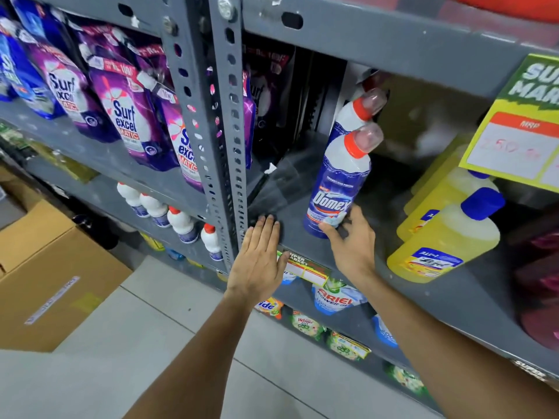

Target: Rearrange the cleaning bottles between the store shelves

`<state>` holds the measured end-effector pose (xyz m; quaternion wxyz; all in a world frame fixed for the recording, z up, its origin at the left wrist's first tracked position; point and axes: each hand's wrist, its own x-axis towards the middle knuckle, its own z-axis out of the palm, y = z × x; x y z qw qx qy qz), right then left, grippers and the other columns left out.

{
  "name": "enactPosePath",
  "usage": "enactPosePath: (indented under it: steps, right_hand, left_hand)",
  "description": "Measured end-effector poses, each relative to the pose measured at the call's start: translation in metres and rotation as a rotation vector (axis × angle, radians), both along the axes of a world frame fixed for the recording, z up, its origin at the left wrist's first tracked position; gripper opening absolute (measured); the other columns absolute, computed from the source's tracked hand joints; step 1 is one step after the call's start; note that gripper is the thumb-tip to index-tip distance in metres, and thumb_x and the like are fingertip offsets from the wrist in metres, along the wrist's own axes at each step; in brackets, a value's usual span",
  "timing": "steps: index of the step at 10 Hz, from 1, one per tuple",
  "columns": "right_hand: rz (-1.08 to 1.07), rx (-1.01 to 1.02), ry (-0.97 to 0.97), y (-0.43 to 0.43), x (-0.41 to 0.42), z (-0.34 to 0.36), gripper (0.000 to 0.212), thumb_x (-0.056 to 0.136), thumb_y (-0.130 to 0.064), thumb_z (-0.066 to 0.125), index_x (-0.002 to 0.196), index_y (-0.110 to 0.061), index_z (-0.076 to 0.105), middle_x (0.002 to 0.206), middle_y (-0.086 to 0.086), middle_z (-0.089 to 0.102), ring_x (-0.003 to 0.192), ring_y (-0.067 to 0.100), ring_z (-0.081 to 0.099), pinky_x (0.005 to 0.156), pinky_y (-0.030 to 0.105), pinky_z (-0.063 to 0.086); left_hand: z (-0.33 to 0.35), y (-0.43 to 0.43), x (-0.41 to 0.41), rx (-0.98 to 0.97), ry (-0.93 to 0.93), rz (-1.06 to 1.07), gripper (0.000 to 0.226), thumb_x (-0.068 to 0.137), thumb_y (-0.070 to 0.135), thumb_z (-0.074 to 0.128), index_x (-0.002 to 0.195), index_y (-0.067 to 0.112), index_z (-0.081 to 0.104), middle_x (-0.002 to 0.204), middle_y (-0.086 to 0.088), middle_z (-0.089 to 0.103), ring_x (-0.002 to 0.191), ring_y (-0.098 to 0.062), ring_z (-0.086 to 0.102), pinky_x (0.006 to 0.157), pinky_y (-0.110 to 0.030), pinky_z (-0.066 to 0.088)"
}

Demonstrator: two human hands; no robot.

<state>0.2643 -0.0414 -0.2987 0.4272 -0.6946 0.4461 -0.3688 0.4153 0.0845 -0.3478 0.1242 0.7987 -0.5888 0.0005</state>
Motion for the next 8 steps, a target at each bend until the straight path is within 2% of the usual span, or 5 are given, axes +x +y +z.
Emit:
enactPosePath:
  steps: [2, 4, 6, 7, 8]
  right_hand:
    - [0.016, 0.012, -0.017, 0.003, 0.016, 0.0, 0.055, 0.085, -0.015, 0.08, 0.131, -0.005, 0.052, 0.132, 0.008, 0.064, 0.115, 0.014, 0.064, 0.077, 0.003, 0.051]
    - [0.028, 0.024, -0.016, 0.0, 0.023, 0.001, 0.054, 0.085, -0.015, 0.079, 0.131, -0.005, 0.052, 0.131, 0.006, 0.065, 0.106, 0.007, 0.063, 0.074, 0.002, 0.049]
    - [0.049, 0.028, -0.006, 0.0, 0.023, 0.004, 0.058, 0.087, -0.015, 0.078, 0.137, -0.007, 0.049, 0.135, 0.007, 0.062, 0.118, 0.011, 0.06, 0.076, 0.001, 0.049]
    - [0.067, 0.025, 0.015, 0.001, 0.021, 0.009, 0.061, 0.086, -0.014, 0.078, 0.139, -0.006, 0.047, 0.139, 0.009, 0.06, 0.126, 0.018, 0.06, 0.094, 0.027, 0.057]
    - [0.043, -0.021, -0.02, 0.014, 0.015, 0.021, 0.069, 0.085, -0.011, 0.079, 0.144, -0.006, 0.044, 0.143, 0.01, 0.056, 0.13, 0.017, 0.056, 0.101, 0.029, 0.053]
  left_hand:
    - [0.0, 0.0, 0.002, 0.011, 0.019, -0.011, 0.067, 0.102, 0.048, 0.022, 0.155, 0.007, 0.014, 0.165, -0.011, 0.012, 0.153, -0.023, 0.002, 0.124, -0.039, 0.001]
    - [-0.001, 0.0, 0.003, 0.013, 0.018, -0.016, 0.067, 0.103, 0.048, 0.021, 0.155, 0.008, 0.014, 0.165, -0.011, 0.014, 0.153, -0.023, 0.003, 0.124, -0.04, 0.003]
    - [0.002, 0.001, 0.003, 0.053, 0.024, -0.022, 0.068, 0.103, 0.049, 0.021, 0.156, 0.009, 0.009, 0.166, -0.009, 0.008, 0.153, -0.022, -0.001, 0.124, -0.038, -0.002]
    - [0.007, 0.0, 0.004, 0.067, 0.043, -0.036, 0.068, 0.103, 0.048, 0.02, 0.156, 0.009, 0.006, 0.166, -0.009, 0.004, 0.153, -0.021, -0.004, 0.123, -0.036, -0.005]
    - [0.017, 0.006, 0.002, 0.051, 0.053, -0.033, 0.069, 0.103, 0.049, 0.018, 0.156, 0.007, 0.003, 0.166, -0.01, 0.0, 0.153, -0.02, -0.006, 0.123, -0.035, -0.006]
